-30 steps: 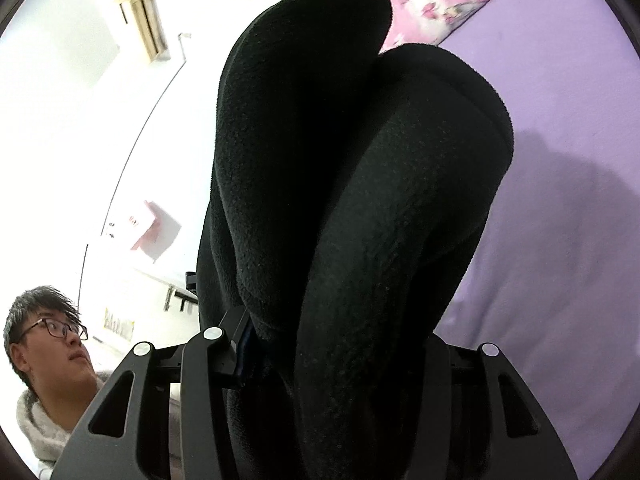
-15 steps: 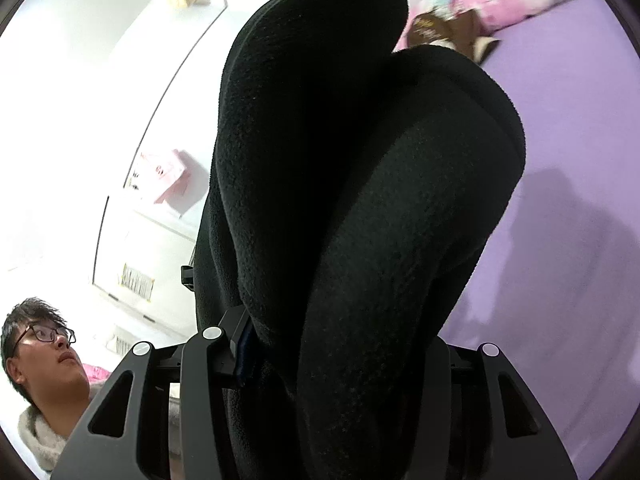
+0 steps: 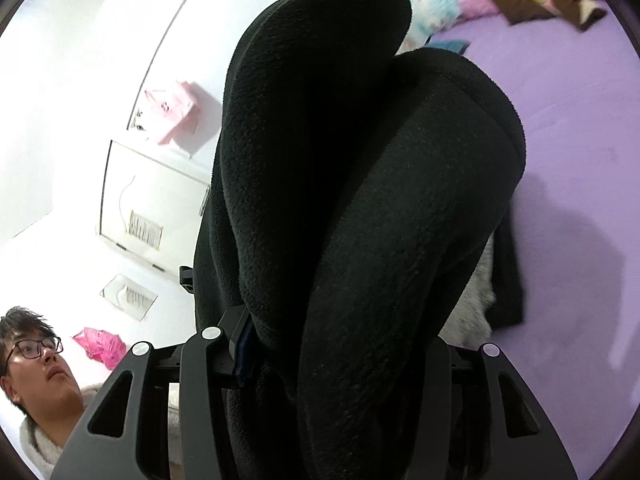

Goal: Fold large clothes
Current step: 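Lift the bundle with both tools and carry it to the grey fluffy garment, then lower the bundle onto the grey fluffy garment and open both tools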

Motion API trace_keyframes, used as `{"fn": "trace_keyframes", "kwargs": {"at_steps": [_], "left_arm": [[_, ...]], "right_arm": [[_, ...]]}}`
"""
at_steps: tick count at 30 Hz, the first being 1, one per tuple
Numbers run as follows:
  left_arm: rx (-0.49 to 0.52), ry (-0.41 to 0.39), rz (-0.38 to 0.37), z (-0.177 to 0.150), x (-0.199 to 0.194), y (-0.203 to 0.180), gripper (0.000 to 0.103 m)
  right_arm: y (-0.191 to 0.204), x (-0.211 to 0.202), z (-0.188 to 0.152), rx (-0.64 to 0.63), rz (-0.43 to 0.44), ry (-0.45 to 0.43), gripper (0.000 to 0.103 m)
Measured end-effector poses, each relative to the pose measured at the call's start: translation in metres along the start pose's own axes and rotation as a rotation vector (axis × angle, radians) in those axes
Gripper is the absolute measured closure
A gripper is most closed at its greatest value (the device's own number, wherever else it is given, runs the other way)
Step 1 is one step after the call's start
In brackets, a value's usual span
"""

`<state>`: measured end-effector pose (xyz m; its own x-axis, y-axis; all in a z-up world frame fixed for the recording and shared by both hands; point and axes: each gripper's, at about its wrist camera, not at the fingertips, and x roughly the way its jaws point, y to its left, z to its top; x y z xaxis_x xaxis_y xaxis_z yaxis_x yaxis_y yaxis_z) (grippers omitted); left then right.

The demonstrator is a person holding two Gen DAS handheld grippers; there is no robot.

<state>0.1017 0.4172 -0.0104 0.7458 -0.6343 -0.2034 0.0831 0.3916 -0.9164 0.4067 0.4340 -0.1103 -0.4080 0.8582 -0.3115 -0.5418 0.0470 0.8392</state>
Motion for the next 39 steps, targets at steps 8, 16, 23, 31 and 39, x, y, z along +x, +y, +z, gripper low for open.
{"fn": "trace_keyframes", "kwargs": {"at_steps": [8, 16, 23, 31, 39], "left_arm": [[-0.08, -0.12, 0.056, 0.015, -0.089, 0.059, 0.042], [-0.153, -0.238, 0.067, 0.03, -0.148, 0.127, 0.041], [-0.304, -0.265, 0.141, 0.011, -0.158, 0.22, 0.041], [-0.399, -0.338, 0.105, -0.01, -0.167, 0.269, 0.036], [-0.235, -0.476, 0.379, -0.005, -0.225, 0.171, 0.007]], "right_arm": [[-0.029, 0.142, 0.09, 0.0, 0.034, 0.15, 0.055], [-0.041, 0.278, 0.144, 0.006, 0.054, 0.231, 0.055], [-0.123, 0.381, 0.15, 0.196, 0.053, 0.259, 0.054], [-0.155, 0.408, 0.153, 0.259, 0.035, 0.228, 0.042], [-0.069, 0.384, 0.169, 0.042, -0.233, 0.14, 0.012]]}}
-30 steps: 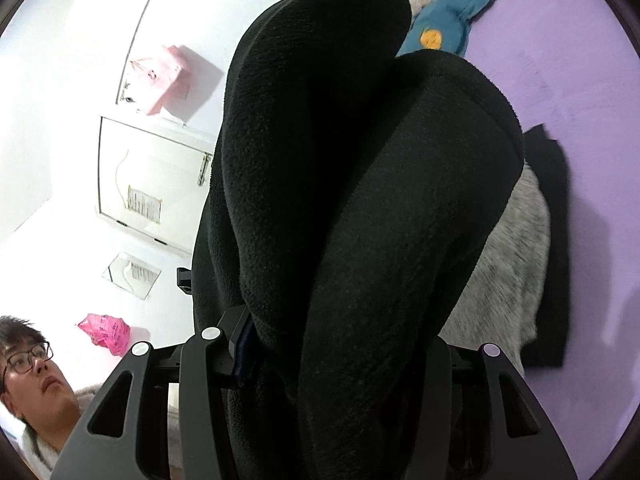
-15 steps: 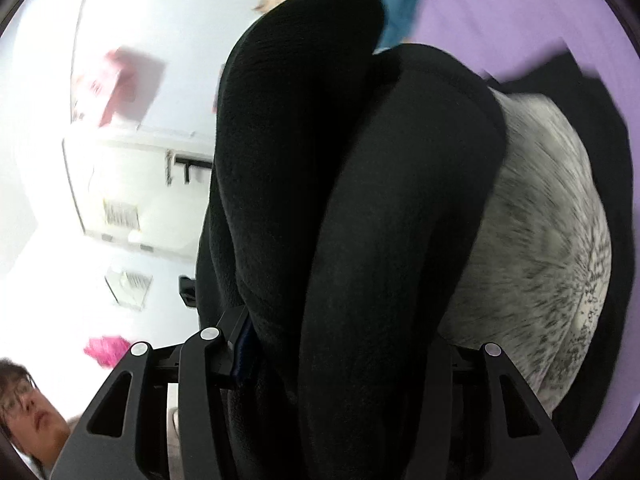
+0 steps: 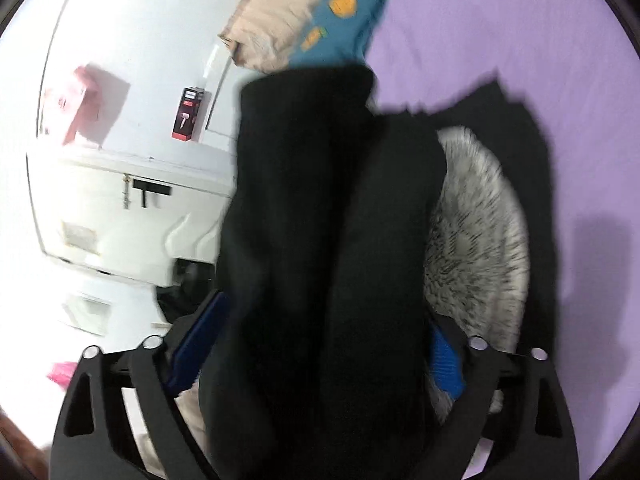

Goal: Fold large clothes
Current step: 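Lower the bundle onto the grey fluffy garment and open both tools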

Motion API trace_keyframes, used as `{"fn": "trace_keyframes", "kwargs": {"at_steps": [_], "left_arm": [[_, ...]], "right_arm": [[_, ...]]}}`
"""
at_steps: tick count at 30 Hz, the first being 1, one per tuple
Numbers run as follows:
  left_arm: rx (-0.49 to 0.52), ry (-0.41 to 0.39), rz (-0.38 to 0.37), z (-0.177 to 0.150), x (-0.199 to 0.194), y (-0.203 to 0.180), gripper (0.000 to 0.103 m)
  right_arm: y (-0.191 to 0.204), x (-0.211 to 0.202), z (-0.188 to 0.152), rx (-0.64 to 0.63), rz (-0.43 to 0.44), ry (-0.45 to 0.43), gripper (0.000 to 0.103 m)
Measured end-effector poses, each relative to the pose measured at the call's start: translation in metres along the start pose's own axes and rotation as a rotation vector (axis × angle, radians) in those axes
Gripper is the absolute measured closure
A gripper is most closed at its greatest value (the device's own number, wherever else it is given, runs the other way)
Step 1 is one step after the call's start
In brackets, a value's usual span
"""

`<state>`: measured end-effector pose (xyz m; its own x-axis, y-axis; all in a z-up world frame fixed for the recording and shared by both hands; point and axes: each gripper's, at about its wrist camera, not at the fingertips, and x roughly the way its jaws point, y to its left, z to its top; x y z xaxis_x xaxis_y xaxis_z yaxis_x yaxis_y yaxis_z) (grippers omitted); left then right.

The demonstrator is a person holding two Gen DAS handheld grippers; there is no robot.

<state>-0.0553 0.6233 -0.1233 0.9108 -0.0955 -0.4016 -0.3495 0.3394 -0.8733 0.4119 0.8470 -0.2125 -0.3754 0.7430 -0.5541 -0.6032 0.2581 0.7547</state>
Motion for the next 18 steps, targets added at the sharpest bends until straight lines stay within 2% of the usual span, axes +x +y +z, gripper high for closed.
{"fn": "trace_keyframes", "kwargs": {"at_steps": [1, 3, 5, 7, 8, 9, 10, 12, 15, 18], "left_arm": [[0.082, -0.047, 0.108, -0.005, -0.015, -0.024, 0.007], [0.263, -0.128, 0.319, -0.025, -0.029, -0.076, 0.006], [0.387, -0.179, 0.457, -0.043, -0.032, -0.105, 0.006], [0.457, -0.227, 0.502, -0.065, -0.03, -0.13, 0.006], [0.467, -0.25, 0.522, -0.076, -0.029, -0.138, 0.006], [0.471, -0.262, 0.542, -0.09, -0.02, -0.158, 0.006], [0.477, -0.275, 0.58, -0.098, -0.014, -0.162, 0.006], [0.487, -0.286, 0.653, -0.112, -0.004, -0.164, 0.006], [0.493, -0.298, 0.692, -0.128, 0.019, -0.157, 0.006], [0.543, -0.307, 0.696, -0.143, 0.028, -0.138, 0.006]], "right_arm": [[0.014, -0.01, 0.005, -0.026, -0.031, -0.02, 0.008], [0.046, -0.023, 0.002, -0.087, -0.147, -0.086, 0.006], [0.056, -0.044, -0.014, -0.152, -0.229, -0.153, 0.006], [0.087, -0.05, -0.039, -0.228, -0.361, -0.222, 0.006], [0.081, -0.07, -0.068, -0.264, -0.413, -0.244, 0.006], [0.095, -0.094, -0.091, -0.317, -0.494, -0.28, 0.006], [0.1, -0.104, -0.105, -0.371, -0.559, -0.319, 0.006], [0.117, -0.094, -0.141, -0.456, -0.663, -0.359, 0.006], [0.132, -0.081, -0.152, -0.475, -0.695, -0.358, 0.006], [0.137, -0.077, -0.172, -0.498, -0.735, -0.371, 0.006]]}}
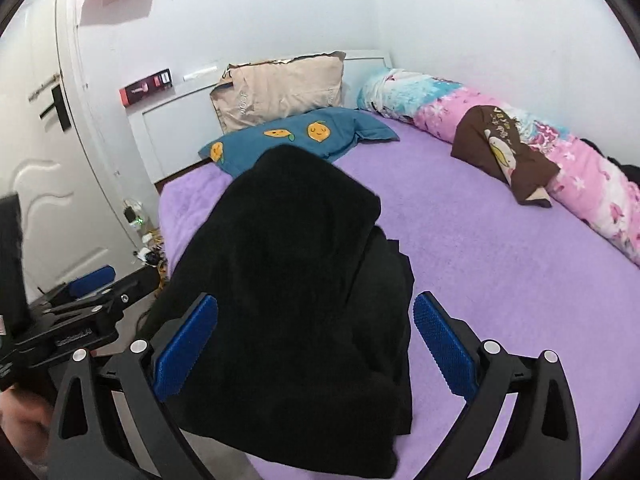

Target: Fold large clothes

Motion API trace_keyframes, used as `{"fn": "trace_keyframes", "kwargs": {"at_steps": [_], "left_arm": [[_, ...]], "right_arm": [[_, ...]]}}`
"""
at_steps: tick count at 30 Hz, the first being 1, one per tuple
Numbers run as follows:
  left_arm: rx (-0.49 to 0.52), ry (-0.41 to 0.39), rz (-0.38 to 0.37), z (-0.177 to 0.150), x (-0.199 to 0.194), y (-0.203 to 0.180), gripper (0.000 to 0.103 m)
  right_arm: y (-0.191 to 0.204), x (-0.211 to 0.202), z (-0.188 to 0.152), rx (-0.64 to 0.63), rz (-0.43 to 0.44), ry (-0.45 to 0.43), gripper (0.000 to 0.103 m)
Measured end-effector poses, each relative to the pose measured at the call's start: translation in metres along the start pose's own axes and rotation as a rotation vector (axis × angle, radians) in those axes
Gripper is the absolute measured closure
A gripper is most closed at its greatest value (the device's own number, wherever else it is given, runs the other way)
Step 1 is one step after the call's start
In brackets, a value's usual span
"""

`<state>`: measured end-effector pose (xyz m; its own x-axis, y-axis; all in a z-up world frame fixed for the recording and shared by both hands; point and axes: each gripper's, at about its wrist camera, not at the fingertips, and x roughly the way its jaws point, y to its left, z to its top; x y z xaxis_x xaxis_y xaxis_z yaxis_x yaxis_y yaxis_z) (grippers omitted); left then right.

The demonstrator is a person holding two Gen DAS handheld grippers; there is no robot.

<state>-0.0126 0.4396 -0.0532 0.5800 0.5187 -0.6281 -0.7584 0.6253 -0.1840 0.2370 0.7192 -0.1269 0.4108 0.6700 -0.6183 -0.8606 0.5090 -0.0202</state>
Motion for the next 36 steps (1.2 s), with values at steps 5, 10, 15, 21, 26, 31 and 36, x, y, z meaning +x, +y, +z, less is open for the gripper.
{"fn": "trace_keyframes", "kwargs": {"at_steps": [5, 10, 15, 21, 26, 31, 36], "left_arm": [[0.043, -0.028, 0.026, -0.032, 0.023, 0.006, 0.005], [0.079, 0.018, 0.014, -0.044, 0.043, 0.008, 0.005], [0.107, 0.01, 0.018, -0.062, 0.055, 0.007, 0.005], [0.073, -0.002, 0.028, -0.054, 0.038, 0.006, 0.006], [0.152, -0.015, 0.028, -0.054, 0.007, -0.006, 0.006], [0.199, -0.041, 0.063, -0.07, -0.038, -0.018, 0.006], [0.174, -0.024, 0.022, -0.083, -0.085, -0.023, 0.006]], "right_arm": [[0.003, -0.002, -0.038, 0.027, -0.003, 0.014, 0.006], [-0.008, 0.032, -0.069, 0.056, 0.005, 0.092, 0.006], [-0.02, 0.04, -0.088, 0.05, 0.015, 0.063, 0.006], [-0.026, 0.02, -0.081, 0.081, 0.032, 0.072, 0.006], [-0.025, -0.017, -0.081, 0.101, 0.031, 0.061, 0.006], [-0.014, -0.061, -0.094, 0.085, 0.005, 0.034, 0.006], [-0.008, -0.12, -0.114, 0.096, 0.026, 0.006, 0.006]]}}
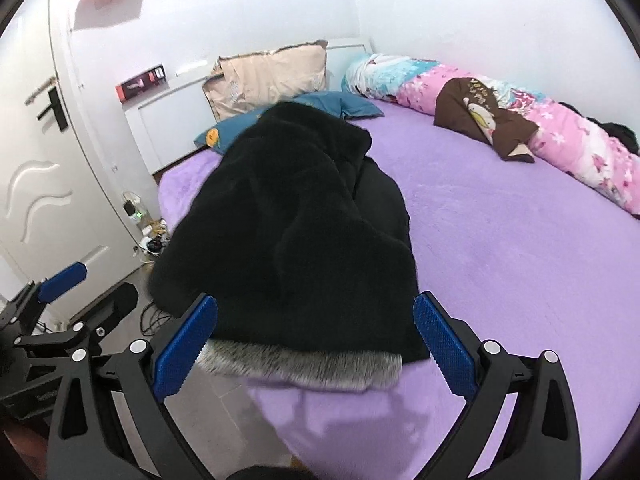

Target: Fold large clothes

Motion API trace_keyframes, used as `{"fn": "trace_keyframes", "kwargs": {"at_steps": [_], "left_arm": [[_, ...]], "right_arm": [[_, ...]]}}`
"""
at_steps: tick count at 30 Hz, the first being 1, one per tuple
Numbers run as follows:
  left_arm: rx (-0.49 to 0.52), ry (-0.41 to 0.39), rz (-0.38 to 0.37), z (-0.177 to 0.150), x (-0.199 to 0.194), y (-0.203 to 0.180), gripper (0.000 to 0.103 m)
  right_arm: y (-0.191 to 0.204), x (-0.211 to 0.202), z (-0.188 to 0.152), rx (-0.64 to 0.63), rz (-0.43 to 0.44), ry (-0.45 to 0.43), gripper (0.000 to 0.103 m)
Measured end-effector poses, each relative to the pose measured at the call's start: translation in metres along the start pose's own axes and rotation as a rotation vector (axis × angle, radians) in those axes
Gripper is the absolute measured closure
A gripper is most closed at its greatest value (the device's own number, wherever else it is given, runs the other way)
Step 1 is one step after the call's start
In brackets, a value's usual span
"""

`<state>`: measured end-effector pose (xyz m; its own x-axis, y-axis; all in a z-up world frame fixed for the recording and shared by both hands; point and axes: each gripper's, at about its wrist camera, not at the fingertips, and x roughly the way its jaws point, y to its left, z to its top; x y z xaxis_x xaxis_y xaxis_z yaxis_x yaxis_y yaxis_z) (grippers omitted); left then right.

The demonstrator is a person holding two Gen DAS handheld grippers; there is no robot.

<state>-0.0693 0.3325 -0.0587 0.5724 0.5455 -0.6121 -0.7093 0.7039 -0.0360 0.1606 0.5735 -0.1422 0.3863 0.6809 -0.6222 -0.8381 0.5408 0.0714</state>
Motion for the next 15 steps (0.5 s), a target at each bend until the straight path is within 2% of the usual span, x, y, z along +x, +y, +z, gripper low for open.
{"fn": "trace_keyframes", "kwargs": {"at_steps": [2, 10, 15], "left_arm": [[-0.013, -0.002, -0.026, -0.002, -0.017, -0.001, 0.006], [-0.034, -0.052, 0.024, -0.005, -0.091, -0.009, 0.006], [-0.05, -0.045, 0.045, -0.012, -0.129, -0.011, 0.006]], "right_arm": [[0.001, -0.025, -0.01, -0.003, 0.012, -0.011, 0.006], [0.003, -0.1, -0.047, -0.04, 0.007, -0.041, 0.006], [0.006, -0.131, -0.062, -0.024, 0.005, -0.03, 0.006]]}}
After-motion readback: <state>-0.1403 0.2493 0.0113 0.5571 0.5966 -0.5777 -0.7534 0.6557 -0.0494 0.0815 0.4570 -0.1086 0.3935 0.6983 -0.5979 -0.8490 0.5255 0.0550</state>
